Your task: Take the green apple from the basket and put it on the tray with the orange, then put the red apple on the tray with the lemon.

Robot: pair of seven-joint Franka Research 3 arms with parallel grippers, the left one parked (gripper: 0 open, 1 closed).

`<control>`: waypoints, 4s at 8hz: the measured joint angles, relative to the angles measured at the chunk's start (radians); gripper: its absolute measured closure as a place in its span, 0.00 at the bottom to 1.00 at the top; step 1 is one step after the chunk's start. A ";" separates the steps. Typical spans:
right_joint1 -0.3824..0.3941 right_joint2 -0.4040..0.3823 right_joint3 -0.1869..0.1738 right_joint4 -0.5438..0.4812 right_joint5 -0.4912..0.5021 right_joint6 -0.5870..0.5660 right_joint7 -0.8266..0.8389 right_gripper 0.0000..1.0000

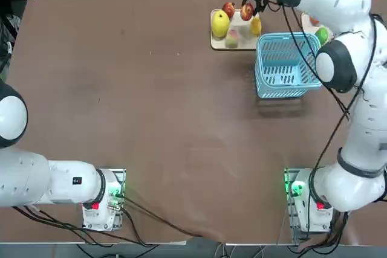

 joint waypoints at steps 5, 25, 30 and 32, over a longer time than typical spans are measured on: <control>0.017 0.067 -0.005 0.005 0.000 0.005 0.003 0.14; -0.215 -0.494 -0.132 -0.005 -0.174 -0.704 -0.810 0.00; -0.259 -0.793 -0.093 -0.321 -0.159 -0.631 -0.981 0.00; -0.257 -0.827 -0.069 -0.339 -0.152 -0.631 -0.981 0.00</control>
